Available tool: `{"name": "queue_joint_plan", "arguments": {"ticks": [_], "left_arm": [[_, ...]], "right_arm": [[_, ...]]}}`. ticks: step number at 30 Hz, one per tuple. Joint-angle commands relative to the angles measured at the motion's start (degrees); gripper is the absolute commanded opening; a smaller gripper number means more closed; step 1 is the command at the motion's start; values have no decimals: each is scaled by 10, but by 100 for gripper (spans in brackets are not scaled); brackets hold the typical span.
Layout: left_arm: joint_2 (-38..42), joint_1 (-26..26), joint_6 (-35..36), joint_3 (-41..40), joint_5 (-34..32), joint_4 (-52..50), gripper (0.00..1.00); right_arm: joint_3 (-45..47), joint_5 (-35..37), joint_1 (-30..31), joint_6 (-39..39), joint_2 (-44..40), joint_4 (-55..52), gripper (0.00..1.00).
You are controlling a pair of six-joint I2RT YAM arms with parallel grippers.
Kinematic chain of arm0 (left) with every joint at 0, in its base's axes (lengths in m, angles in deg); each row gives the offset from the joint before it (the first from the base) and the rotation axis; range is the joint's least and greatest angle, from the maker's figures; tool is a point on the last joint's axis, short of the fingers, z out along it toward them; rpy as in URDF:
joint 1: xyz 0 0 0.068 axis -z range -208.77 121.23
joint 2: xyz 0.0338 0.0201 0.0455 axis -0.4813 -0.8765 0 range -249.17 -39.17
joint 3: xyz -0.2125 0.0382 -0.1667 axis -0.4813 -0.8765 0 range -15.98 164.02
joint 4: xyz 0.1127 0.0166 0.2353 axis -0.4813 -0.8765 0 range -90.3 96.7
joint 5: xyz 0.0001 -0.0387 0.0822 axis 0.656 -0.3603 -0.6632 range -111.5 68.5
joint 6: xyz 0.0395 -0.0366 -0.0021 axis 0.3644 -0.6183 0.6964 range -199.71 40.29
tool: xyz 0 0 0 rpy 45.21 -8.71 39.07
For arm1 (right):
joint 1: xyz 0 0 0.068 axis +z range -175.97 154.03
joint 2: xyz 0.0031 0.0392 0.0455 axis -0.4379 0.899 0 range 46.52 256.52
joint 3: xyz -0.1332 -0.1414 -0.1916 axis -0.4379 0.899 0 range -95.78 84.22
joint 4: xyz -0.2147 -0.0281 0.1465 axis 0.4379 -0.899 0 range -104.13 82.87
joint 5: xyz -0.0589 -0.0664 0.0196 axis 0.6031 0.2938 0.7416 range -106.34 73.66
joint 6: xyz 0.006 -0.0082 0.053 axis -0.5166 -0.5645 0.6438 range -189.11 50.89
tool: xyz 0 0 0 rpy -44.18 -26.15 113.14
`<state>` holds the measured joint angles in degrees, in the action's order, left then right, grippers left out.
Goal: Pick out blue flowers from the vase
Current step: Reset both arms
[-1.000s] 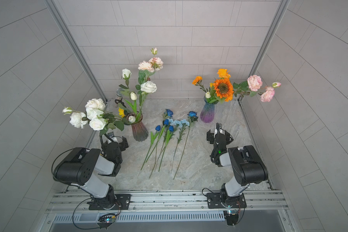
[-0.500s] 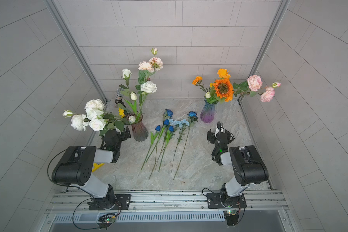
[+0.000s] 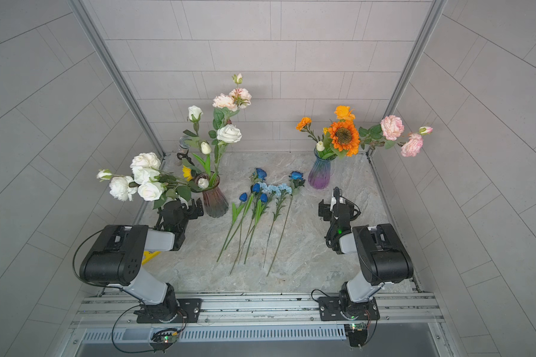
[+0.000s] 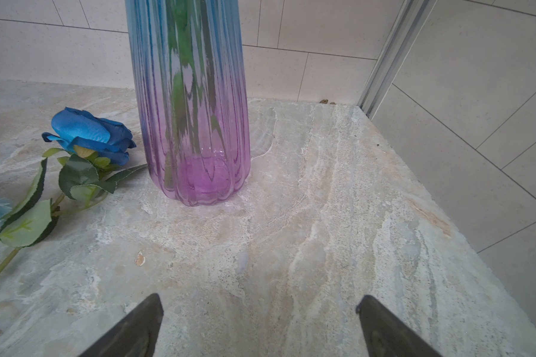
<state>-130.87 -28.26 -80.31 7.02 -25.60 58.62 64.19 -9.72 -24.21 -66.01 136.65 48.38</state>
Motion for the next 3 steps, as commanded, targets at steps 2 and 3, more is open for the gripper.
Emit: {"name": "queue_joint_plan", "arguments": {"ticks": [2,3], "left_arm": [[13,1,-2,-4,5,2,100],[14,1,-3,-5,5,5,100]], "right_arm": [[-6,-2,0,2,-3,-5,99],[-6,-2,-1,2,-3,-5,99]]}}
